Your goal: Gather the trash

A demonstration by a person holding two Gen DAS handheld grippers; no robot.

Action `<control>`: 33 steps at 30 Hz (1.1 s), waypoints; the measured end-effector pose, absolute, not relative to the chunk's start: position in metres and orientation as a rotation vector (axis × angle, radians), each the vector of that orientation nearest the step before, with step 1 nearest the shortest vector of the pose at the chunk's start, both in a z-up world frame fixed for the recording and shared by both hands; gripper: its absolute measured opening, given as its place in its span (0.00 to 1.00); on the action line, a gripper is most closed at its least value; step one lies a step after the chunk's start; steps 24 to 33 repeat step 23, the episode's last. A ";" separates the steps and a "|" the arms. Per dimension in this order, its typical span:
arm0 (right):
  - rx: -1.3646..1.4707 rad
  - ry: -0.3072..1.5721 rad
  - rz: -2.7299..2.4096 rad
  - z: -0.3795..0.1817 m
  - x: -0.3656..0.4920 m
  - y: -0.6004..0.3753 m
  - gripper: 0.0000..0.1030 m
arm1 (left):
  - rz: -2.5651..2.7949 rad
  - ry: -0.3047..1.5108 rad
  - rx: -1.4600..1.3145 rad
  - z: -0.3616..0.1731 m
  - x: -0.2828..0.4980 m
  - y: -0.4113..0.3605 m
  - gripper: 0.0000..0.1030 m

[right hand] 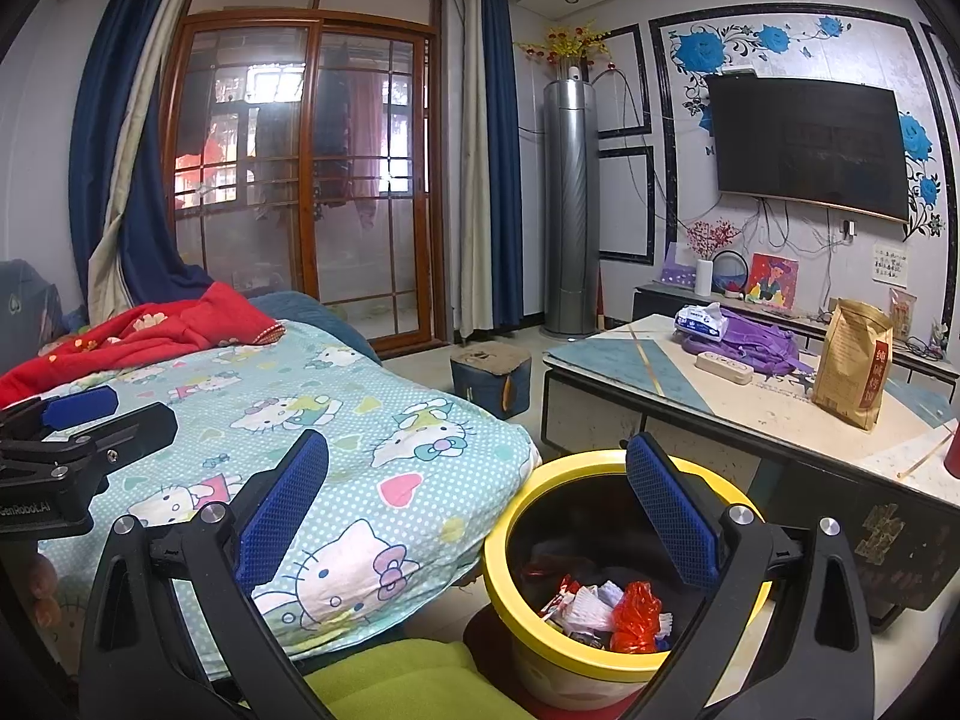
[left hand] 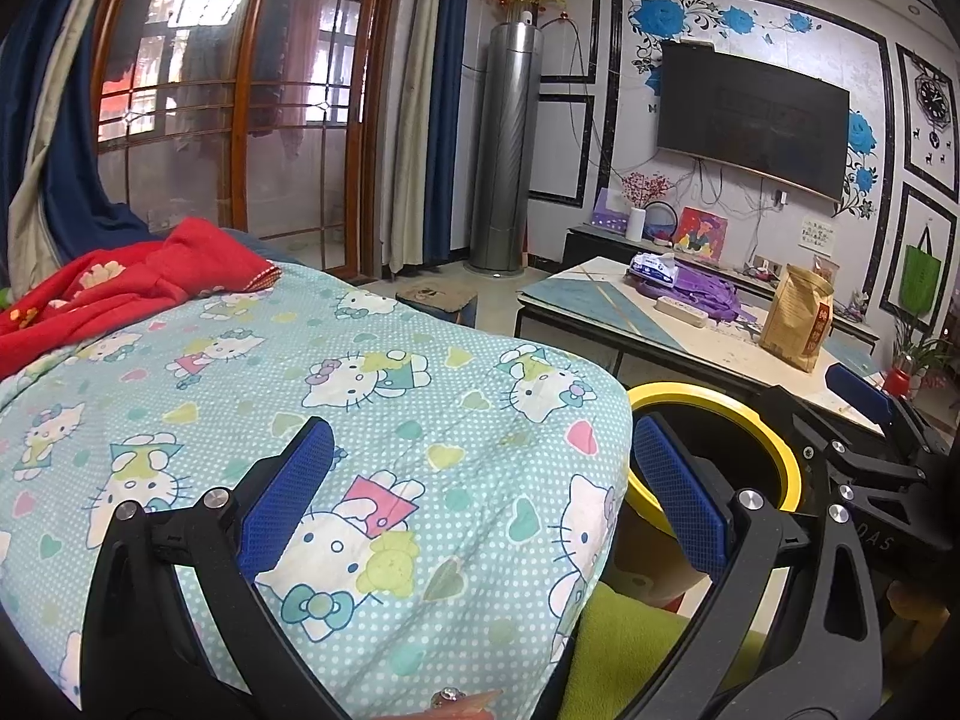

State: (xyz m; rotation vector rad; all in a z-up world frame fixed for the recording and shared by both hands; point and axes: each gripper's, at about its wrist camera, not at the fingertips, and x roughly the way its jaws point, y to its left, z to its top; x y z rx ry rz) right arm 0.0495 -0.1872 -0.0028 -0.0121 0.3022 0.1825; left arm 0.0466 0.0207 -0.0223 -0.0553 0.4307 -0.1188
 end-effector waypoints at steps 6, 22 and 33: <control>-0.011 0.300 0.182 -0.003 0.049 -0.188 0.94 | -0.134 0.456 -0.065 -0.026 0.050 0.020 0.90; -0.147 0.486 0.736 0.040 0.087 0.033 0.94 | 0.461 0.623 -0.326 -0.031 0.013 0.235 0.89; -0.153 0.540 0.809 0.036 0.086 0.064 0.94 | 0.611 0.638 -0.319 -0.036 -0.006 0.275 0.89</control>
